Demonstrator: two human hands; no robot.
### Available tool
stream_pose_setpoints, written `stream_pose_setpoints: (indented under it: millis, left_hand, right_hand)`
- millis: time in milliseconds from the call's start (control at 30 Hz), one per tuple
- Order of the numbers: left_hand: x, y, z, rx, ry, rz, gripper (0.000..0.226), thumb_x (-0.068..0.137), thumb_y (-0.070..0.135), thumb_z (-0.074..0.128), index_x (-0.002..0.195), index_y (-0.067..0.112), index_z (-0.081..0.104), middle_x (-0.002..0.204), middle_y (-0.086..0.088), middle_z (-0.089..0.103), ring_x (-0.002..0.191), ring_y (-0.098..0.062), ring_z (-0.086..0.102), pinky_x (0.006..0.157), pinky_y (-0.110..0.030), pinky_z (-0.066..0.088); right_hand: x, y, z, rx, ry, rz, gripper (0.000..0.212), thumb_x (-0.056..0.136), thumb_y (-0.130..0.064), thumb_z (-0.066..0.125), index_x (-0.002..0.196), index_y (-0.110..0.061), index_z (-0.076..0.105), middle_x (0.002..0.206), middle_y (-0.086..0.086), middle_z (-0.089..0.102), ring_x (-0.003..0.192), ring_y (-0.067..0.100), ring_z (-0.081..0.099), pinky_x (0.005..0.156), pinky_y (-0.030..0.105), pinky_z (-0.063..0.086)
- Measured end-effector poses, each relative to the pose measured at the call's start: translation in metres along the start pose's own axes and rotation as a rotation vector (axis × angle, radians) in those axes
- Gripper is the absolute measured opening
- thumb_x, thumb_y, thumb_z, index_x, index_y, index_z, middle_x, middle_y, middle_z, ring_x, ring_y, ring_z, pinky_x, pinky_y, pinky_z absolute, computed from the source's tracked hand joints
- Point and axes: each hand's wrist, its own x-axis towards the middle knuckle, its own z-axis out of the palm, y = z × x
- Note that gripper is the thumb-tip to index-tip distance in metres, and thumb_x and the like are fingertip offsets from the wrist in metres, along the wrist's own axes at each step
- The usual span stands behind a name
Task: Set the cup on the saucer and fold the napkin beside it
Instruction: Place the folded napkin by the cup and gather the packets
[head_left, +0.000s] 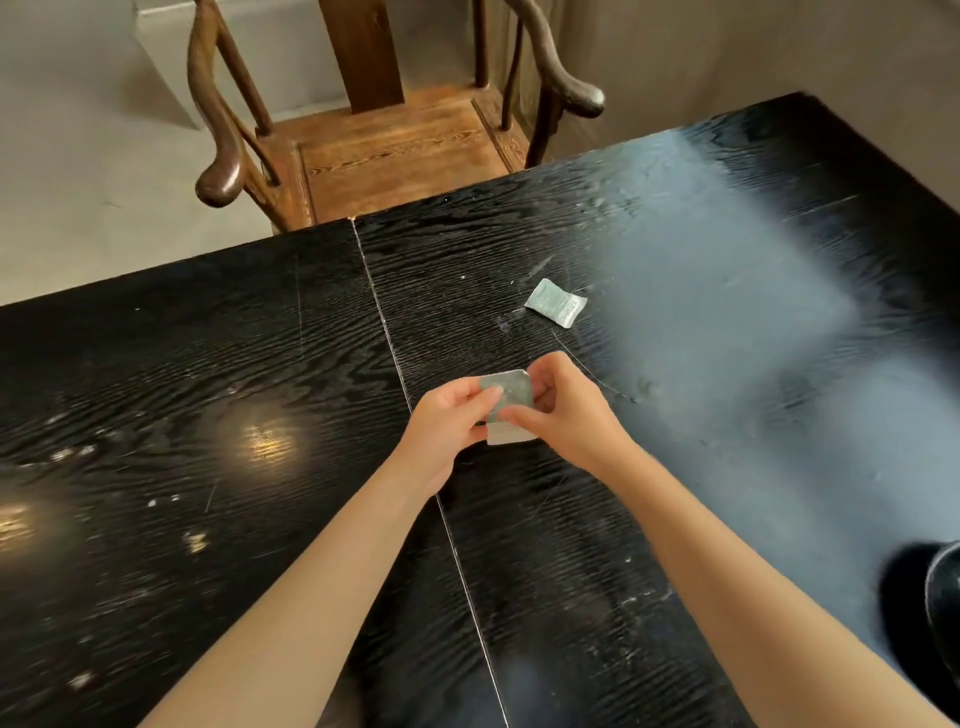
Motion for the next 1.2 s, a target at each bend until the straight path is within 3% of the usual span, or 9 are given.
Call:
stream_pose_setpoints:
  millis: [100, 233, 400, 567, 633, 733, 833, 1067, 1200]
  left_hand:
    - [0.005, 0.001, -0.008, -0.077, 0.084, -0.021, 0.022, 0.094, 0.011, 0.051, 0.113, 0.004, 0.060, 0.098, -0.007, 0.068, 0.091, -0.018, 0.067, 0.078, -0.030, 0.058]
    - [0.009, -0.001, -0.021, -0.113, 0.206, -0.037, 0.017, 0.093, 0.010, 0.053, 0.107, 0.005, 0.060, 0.096, -0.006, 0.068, 0.089, -0.016, 0.067, 0.072, -0.026, 0.057]
    - [0.012, -0.004, -0.027, -0.122, 0.281, -0.065, 0.017, 0.093, 0.011, 0.054, 0.107, 0.005, 0.061, 0.106, -0.014, 0.067, 0.096, -0.023, 0.067, 0.078, -0.031, 0.056]
    - [0.007, -0.008, -0.024, -0.131, 0.273, -0.065, 0.013, 0.092, 0.011, 0.056, 0.103, 0.009, 0.062, 0.105, -0.013, 0.068, 0.095, -0.023, 0.068, 0.076, -0.030, 0.057]
    - [0.005, -0.012, -0.025, -0.120, 0.275, -0.070, 0.014, 0.091, 0.011, 0.056, 0.104, 0.009, 0.062, 0.105, -0.014, 0.069, 0.095, -0.024, 0.069, 0.076, -0.030, 0.058]
    - [0.000, -0.013, -0.026, -0.101, 0.261, -0.068, 0.017, 0.092, 0.010, 0.056, 0.107, 0.007, 0.062, 0.104, -0.013, 0.069, 0.094, -0.023, 0.069, 0.074, -0.029, 0.059]
    - [-0.005, -0.015, -0.026, -0.124, 0.226, -0.069, 0.012, 0.093, 0.008, 0.053, 0.100, 0.009, 0.062, 0.097, -0.011, 0.069, 0.088, -0.021, 0.069, 0.071, -0.028, 0.060]
    - [-0.014, -0.016, -0.008, -0.211, 0.187, -0.093, 0.010, 0.094, 0.006, 0.049, 0.098, 0.007, 0.058, 0.093, -0.012, 0.068, 0.084, -0.021, 0.068, 0.076, -0.035, 0.058]
    - [-0.025, -0.017, 0.019, -0.300, 0.186, -0.154, 0.023, 0.094, 0.004, 0.044, 0.116, 0.000, 0.048, 0.109, -0.021, 0.062, 0.102, -0.033, 0.064, 0.090, -0.048, 0.052]
  right_hand:
    - [0.038, 0.014, -0.018, -0.128, 0.105, -0.054, 0.035, 0.085, -0.032, 0.063, 0.113, -0.012, 0.056, 0.104, 0.005, 0.061, 0.089, 0.019, 0.059, 0.077, 0.026, 0.046]
    - [0.088, 0.029, -0.037, -0.713, 0.213, -0.037, 0.046, 0.089, -0.025, 0.056, 0.131, -0.009, 0.046, 0.134, 0.012, 0.049, 0.122, 0.036, 0.039, 0.094, 0.045, 0.038]
    - [0.101, 0.032, -0.024, -1.003, 0.144, -0.124, 0.031, 0.089, -0.013, 0.052, 0.119, -0.003, 0.053, 0.121, 0.016, 0.053, 0.115, 0.034, 0.044, 0.089, 0.042, 0.039]
    - [0.097, 0.034, -0.018, -1.159, 0.171, -0.220, 0.020, 0.066, 0.011, 0.068, 0.084, 0.005, 0.062, 0.082, 0.023, 0.064, 0.080, 0.039, 0.059, 0.059, 0.039, 0.047]
    - [0.096, 0.035, -0.016, -1.148, 0.204, -0.233, 0.017, 0.067, 0.012, 0.067, 0.082, 0.006, 0.061, 0.080, 0.023, 0.063, 0.079, 0.039, 0.058, 0.054, 0.037, 0.043]
    - [0.096, 0.042, -0.021, -1.004, 0.315, -0.226, 0.017, 0.082, 0.007, 0.051, 0.098, 0.005, 0.055, 0.102, 0.024, 0.059, 0.099, 0.039, 0.052, 0.067, 0.042, 0.041]
    - [0.086, 0.053, -0.027, -0.881, 0.429, -0.172, 0.016, 0.084, 0.006, 0.044, 0.097, 0.004, 0.053, 0.105, 0.024, 0.056, 0.103, 0.039, 0.048, 0.069, 0.044, 0.039]
    - [0.016, 0.049, -0.025, -0.328, 0.490, -0.154, 0.013, 0.084, -0.001, 0.047, 0.091, -0.007, 0.057, 0.096, 0.011, 0.060, 0.081, 0.025, 0.054, 0.069, 0.028, 0.036]
    - [-0.046, 0.030, -0.005, -0.238, 0.543, -0.182, 0.011, 0.079, -0.002, 0.053, 0.083, -0.011, 0.058, 0.086, -0.003, 0.051, 0.073, 0.017, 0.051, 0.064, 0.024, 0.036]
